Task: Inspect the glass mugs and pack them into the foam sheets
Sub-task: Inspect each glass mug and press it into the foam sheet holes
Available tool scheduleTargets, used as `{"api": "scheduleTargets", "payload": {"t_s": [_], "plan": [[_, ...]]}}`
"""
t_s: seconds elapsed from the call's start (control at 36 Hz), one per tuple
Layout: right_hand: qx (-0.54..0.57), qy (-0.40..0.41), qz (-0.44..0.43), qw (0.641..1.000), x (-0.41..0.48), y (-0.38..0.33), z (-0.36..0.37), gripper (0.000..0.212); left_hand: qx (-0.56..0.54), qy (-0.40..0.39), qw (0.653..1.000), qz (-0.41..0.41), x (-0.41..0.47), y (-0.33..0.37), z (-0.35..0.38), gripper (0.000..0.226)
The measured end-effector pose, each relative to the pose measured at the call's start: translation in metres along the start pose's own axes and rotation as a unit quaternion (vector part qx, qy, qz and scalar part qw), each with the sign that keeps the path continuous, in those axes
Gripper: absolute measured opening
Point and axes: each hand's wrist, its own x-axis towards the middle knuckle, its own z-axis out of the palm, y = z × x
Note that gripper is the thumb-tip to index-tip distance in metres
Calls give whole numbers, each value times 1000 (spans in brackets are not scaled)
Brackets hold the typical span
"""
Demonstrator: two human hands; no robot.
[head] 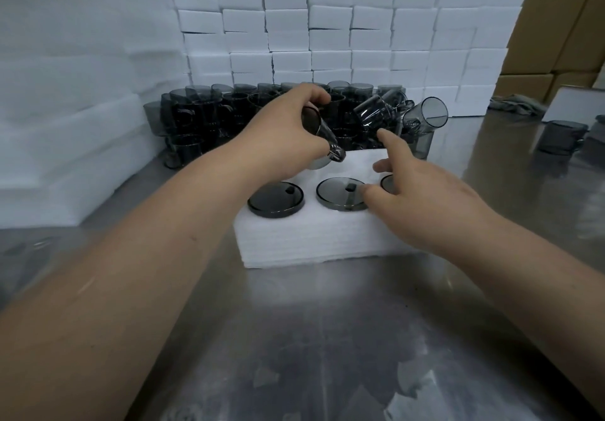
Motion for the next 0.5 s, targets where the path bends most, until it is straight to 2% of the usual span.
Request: {"api": "scheduleTargets", "payload": {"t_s": [0.33,0.5], "plan": [[-16,-9,7,1000,1,0,0,67,66,-46,997,21,13,8,9,43],[-15,-9,5,1000,1,-1,0,66,187,-66,979,47,15,7,9,51]]}}
